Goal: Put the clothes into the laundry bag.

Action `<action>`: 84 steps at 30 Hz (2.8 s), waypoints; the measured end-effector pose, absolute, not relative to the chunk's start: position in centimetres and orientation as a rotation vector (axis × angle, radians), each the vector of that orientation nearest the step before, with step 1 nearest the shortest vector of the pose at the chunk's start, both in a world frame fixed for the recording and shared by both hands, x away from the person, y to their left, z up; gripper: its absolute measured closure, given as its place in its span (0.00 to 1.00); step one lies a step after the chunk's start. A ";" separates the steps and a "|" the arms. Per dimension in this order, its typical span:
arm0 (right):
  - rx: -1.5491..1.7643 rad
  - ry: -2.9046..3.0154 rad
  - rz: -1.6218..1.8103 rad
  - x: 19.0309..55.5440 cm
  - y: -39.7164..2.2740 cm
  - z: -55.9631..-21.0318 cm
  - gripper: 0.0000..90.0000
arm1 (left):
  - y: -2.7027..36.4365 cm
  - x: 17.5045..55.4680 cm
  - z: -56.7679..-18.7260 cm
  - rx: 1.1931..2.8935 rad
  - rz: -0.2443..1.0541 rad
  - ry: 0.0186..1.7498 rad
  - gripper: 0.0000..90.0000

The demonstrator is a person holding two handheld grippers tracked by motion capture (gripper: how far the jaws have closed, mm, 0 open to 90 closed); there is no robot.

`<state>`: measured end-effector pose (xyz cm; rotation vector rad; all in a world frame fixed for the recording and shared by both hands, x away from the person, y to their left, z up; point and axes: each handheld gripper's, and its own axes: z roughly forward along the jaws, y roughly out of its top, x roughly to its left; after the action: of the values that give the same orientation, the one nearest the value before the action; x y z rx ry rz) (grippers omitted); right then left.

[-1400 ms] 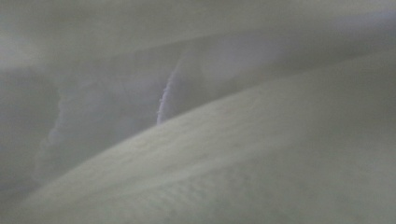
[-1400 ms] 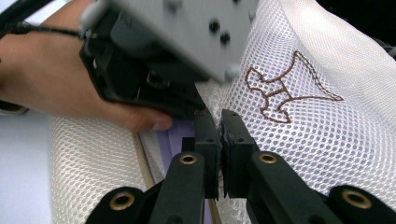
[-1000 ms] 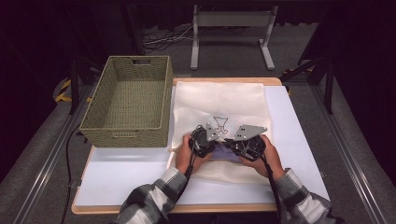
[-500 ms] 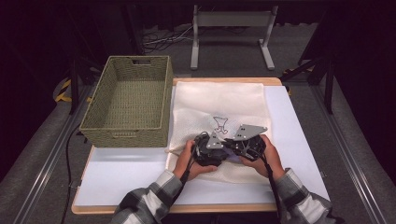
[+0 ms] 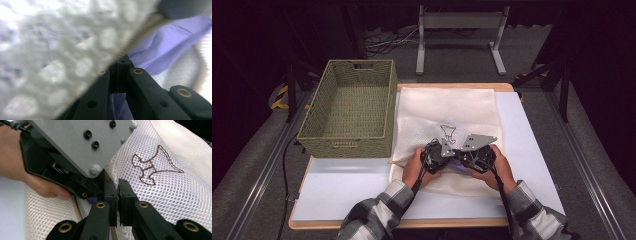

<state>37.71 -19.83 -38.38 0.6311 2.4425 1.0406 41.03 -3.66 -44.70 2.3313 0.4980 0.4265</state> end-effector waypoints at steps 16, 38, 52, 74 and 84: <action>0.645 2.456 1.040 37.8 -19.8 -38.4 0.97 | -2.5 42.4 -45.0 2.215 0.643 0.718 1.00; 0.647 2.448 1.037 37.8 -20.0 -38.3 0.97 | -4.0 39.8 -44.8 2.282 0.280 0.394 0.72; 0.643 2.452 1.028 37.8 -19.9 -38.4 0.97 | -4.2 40.5 -44.7 2.328 0.388 0.437 0.99; 0.651 2.450 1.032 37.8 -20.0 -38.4 0.97 | -1.4 41.4 -44.7 2.218 0.470 0.583 0.92; 0.649 2.443 1.035 37.8 -20.1 -38.2 0.97 | -0.3 39.0 -42.8 2.195 0.406 0.466 0.88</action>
<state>37.77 -20.08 -38.24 0.6490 2.4434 1.0349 38.97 -0.31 -42.84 2.1946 0.4664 0.4063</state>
